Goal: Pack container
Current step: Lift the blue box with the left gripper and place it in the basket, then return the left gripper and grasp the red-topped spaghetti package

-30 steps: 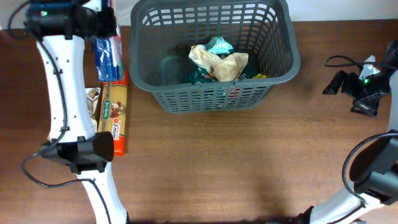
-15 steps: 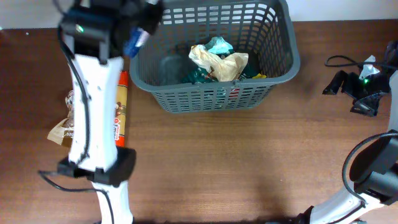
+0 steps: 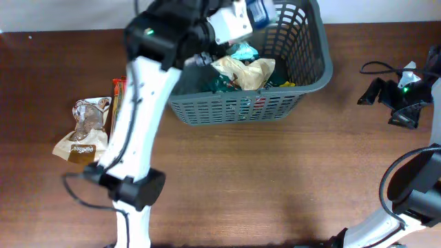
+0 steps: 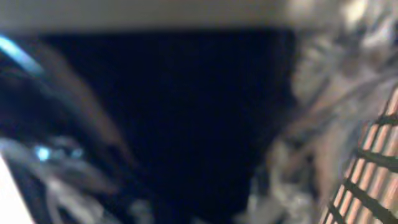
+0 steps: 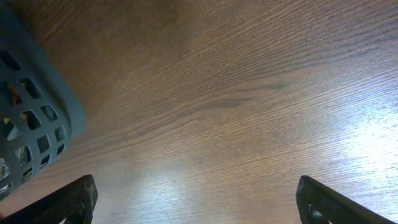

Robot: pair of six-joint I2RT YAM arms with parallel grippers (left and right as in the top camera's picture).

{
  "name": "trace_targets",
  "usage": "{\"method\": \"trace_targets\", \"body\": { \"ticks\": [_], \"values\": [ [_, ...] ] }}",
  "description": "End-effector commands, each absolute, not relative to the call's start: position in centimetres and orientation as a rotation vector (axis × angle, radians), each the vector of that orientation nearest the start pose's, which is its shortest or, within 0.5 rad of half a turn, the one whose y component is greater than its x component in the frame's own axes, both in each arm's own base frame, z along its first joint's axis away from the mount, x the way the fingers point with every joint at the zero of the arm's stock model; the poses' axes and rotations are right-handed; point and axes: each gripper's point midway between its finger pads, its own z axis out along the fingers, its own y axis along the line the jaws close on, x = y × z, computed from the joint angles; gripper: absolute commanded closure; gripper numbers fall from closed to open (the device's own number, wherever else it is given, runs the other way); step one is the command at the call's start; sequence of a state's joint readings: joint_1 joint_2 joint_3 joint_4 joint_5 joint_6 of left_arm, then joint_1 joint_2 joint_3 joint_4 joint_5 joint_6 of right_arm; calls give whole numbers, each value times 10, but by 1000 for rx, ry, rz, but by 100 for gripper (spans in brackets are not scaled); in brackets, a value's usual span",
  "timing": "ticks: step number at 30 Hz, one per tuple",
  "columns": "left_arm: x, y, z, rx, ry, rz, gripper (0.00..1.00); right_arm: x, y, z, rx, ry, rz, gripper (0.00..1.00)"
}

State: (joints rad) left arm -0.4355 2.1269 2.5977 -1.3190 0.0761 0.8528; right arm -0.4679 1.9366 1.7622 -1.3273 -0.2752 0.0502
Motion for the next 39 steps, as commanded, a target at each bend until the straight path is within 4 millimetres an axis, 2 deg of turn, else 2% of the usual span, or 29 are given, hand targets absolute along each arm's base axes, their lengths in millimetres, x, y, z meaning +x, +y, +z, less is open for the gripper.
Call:
{"method": "trace_targets", "body": {
  "ticks": [1,5,6,7,8,10,11,12,16,17,19,21,24,28,31,32,34,39],
  "values": [
    [478,-224,277,1567,1953,163,93,362,-129,141,751,2890,390,1],
    [483,-225,273,1563,1952,175,76,362,-129,141,751,2890,390,1],
    [483,-225,273,1561,1952,176,67,362,-128,141,750,2890,390,1],
    [483,-225,273,1554,1957,173,28,362,-129,141,751,2890,390,1],
    [481,-225,276,1537,1968,169,13,362,-128,141,750,2890,390,1],
    [474,-224,285,1527,1974,183,0,362,-129,141,751,2890,390,1],
    [470,-221,292,1523,1974,205,0,362,-128,141,750,2889,389,1],
    [464,-206,321,1444,1979,315,1,362,-128,141,750,2890,390,1],
    [446,-178,376,1278,1956,396,1,362,-129,141,751,2890,390,1],
    [429,-157,399,1232,1950,409,1,362,-129,141,751,2890,390,1],
    [419,-134,416,1158,1963,422,1,362,-129,141,751,2890,390,1],
    [414,-100,432,1059,1984,457,1,362,-129,141,751,2890,390,1],
    [414,-49,437,891,2060,498,1,362,-129,141,751,2890,390,1],
    [423,33,408,519,2262,483,2,362,-129,141,751,2890,390,1],
    [427,78,346,259,2463,356,9,362,-129,141,751,2890,390,1],
    [426,88,324,189,2529,318,9,362,-129,141,751,2890,390,1],
    [424,103,264,60,2686,233,9,362,-129,141,751,2890,390,1],
    [414,110,147,-84,2956,148,10,362,-129,141,751,2890,390,1]
  ]
}}
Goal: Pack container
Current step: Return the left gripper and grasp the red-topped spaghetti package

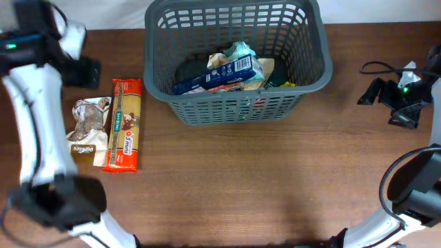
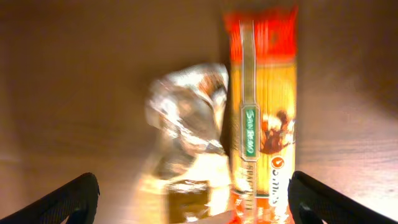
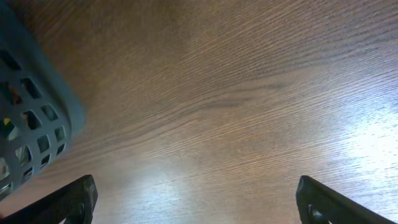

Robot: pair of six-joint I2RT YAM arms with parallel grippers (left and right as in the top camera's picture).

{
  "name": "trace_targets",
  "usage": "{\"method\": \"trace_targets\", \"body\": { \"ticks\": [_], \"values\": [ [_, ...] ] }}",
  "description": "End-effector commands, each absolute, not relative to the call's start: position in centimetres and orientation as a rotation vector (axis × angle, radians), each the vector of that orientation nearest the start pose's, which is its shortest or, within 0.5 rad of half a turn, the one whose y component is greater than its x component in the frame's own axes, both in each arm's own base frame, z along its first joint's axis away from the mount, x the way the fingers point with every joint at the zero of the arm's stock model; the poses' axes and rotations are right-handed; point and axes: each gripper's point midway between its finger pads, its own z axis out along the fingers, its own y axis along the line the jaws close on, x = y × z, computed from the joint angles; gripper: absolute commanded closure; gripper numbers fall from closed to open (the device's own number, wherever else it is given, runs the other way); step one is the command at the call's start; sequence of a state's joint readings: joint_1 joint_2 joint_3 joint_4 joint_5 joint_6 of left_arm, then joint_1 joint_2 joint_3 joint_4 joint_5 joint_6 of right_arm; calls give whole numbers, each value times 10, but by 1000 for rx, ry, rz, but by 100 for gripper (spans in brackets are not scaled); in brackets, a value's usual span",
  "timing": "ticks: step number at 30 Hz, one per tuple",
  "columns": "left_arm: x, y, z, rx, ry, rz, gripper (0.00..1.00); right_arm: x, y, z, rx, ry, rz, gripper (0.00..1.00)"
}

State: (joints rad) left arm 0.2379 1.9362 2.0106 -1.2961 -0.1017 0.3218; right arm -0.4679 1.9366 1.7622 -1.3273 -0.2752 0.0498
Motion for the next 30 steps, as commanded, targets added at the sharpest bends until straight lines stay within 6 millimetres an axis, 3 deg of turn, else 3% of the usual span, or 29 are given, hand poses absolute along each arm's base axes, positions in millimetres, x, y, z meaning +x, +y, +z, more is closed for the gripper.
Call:
{"method": "trace_targets", "body": {
  "ticks": [1,3,6,22,24,25,29,30],
  "values": [
    [413,109,131,-99,2987,138,10,362,-129,141,751,2889,389,1],
    [413,105,104,-97,3039,124,10,362,-129,141,751,2890,390,1],
    [416,100,79,-101,3081,122,10,362,-129,141,751,2890,390,1],
    [427,66,-3,29,3201,96,11,362,-128,141,750,2890,390,1],
    [426,64,-9,35,3215,94,20,362,-129,141,751,2889,389,1],
    [425,64,-10,37,3218,93,29,362,-129,141,751,2889,389,1],
    [426,65,-10,38,3218,98,91,362,-129,141,751,2889,389,1],
    [425,65,-8,38,3222,105,98,362,-129,141,751,2889,389,1]
  ]
}}
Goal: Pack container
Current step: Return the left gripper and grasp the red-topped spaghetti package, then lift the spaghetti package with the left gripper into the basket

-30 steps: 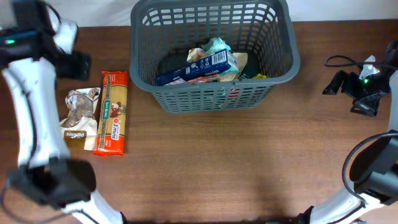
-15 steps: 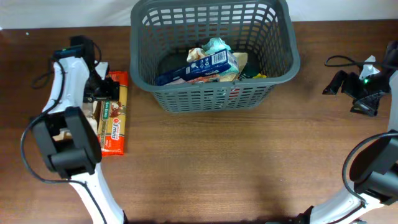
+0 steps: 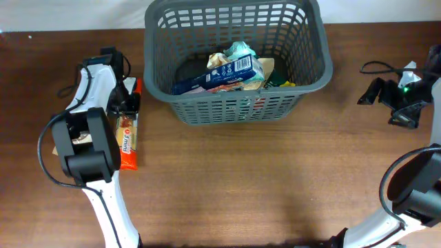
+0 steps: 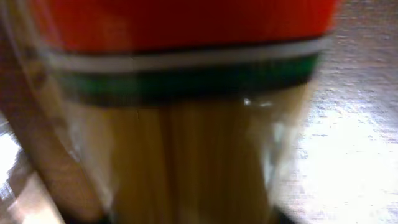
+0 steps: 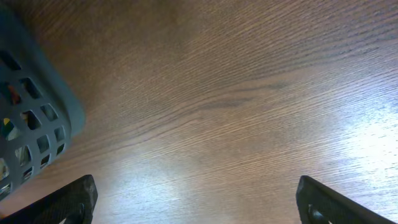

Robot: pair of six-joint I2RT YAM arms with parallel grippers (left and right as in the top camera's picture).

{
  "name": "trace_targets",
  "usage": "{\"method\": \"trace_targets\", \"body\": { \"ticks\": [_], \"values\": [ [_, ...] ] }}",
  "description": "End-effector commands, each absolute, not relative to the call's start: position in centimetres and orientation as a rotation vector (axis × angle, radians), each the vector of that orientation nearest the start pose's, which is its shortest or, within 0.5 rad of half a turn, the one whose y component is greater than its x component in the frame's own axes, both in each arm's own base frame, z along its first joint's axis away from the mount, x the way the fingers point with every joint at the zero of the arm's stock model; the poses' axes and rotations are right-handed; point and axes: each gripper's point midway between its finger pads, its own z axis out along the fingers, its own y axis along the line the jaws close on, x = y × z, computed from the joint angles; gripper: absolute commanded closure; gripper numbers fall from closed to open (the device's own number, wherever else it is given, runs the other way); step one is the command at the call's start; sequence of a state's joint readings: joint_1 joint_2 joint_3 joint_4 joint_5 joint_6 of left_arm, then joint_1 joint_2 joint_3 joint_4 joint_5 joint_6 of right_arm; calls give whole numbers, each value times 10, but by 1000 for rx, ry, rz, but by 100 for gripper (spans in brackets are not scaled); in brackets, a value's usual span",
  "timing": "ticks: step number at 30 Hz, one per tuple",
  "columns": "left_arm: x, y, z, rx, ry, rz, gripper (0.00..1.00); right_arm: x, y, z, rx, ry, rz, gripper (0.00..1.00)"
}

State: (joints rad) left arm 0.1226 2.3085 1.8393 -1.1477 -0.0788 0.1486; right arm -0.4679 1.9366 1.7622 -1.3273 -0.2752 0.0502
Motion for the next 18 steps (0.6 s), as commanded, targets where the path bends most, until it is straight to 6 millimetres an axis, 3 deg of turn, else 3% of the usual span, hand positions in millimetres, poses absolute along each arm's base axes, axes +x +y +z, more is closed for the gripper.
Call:
{"method": "trace_targets", "body": {
  "ticks": [1,3,9,13,15,16,18],
  "values": [
    [424,66,-6,39,3228,109,98,362,-129,141,751,2890,390,1],
    [426,66,9,40,3231,109,98,362,-129,141,751,2889,389,1],
    [457,85,118,77,3091,270,98,362,-129,141,751,2890,390,1],
    [484,88,212,34,2832,310,98,362,-129,141,751,2890,390,1],
    [490,88,269,15,2653,327,98,362,-129,141,751,2889,389,1],
    [492,87,316,-2,2498,337,98,362,-129,141,751,2890,390,1],
    [491,79,365,38,2329,329,98,362,-129,141,751,2890,390,1]
  ]
}}
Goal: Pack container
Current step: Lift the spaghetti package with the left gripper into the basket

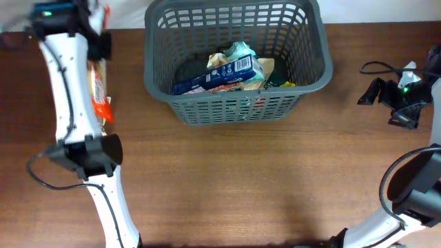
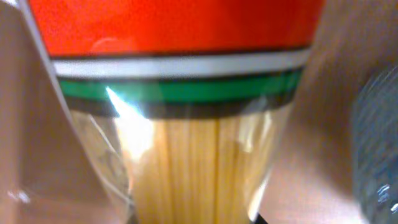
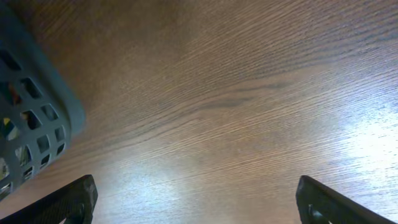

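Note:
My left gripper [image 1: 98, 49] is shut on the far end of a spaghetti packet [image 1: 98, 89], which hangs off the table just left of the grey basket [image 1: 234, 105]. In the left wrist view the packet [image 2: 186, 155] with its red, white and green band fills the frame, and the basket's wall [image 2: 376, 155] shows at the right edge. The basket holds a blue box [image 1: 220, 74] on top of other packets. My right gripper [image 3: 199, 205] stands open over bare table right of the basket [image 3: 37, 118], with nothing between its fingers.
The left arm [image 1: 69, 110] stretches from the front left up to the table's back left corner and covers the table under it. A black cable [image 1: 377, 67] lies beside the right gripper [image 1: 403, 96] at the far right. Brown tabletop [image 1: 262, 179] spreads in front of the basket.
The spaghetti packet lay flat on the table with my left gripper down on its far end. Now it is lifted and hangs from the gripper, nearer the back left. The right arm has not moved.
My left gripper was over the basket with a blue box at its tip. Then the box lay in the basket and the gripper stood open above the pouch and spaghetti at the left. Then it was on the spaghetti's far end, and now holds the packet up.

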Robot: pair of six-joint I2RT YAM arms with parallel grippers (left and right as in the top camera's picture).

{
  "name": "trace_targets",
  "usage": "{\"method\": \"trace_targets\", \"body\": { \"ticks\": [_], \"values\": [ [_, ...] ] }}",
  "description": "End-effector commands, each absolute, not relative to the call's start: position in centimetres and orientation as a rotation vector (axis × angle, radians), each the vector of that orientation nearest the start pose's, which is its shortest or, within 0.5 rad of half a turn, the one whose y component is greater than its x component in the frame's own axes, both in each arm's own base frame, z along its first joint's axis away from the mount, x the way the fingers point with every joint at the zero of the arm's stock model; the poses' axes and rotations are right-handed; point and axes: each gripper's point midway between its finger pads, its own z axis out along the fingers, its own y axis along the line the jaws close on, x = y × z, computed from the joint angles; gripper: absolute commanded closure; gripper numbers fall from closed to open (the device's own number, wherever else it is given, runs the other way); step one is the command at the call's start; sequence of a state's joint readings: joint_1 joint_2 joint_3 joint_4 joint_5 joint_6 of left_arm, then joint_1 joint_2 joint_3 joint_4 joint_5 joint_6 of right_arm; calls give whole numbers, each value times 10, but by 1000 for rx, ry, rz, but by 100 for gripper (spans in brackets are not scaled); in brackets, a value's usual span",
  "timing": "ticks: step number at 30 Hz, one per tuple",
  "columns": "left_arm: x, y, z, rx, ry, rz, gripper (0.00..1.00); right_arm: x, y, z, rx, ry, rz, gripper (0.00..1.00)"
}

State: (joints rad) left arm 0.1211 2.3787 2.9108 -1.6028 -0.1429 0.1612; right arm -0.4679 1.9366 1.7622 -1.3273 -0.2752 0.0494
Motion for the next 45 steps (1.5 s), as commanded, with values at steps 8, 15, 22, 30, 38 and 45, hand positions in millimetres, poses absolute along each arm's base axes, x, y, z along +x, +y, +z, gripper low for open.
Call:
{"method": "trace_targets", "body": {
  "ticks": [8,15,22,30,38,45],
  "values": [
    [474,-54,481,750,1805,239,98,362,-129,141,751,2890,390,1],
    [445,-183,446,1516,1438,359,98,362,-128,141,750,2890,390,1],
    [436,-253,355,1899,1381,249,98,362,-129,141,751,2890,390,1],
    [497,-246,266,1800,1618,262,76,362,-129,141,751,2890,390,1],
    [516,-227,309,1340,1841,247,26,362,-128,141,750,2889,389,1],
    [481,-142,433,890,1884,451,26,362,-129,141,751,2890,390,1]
  ]
}}
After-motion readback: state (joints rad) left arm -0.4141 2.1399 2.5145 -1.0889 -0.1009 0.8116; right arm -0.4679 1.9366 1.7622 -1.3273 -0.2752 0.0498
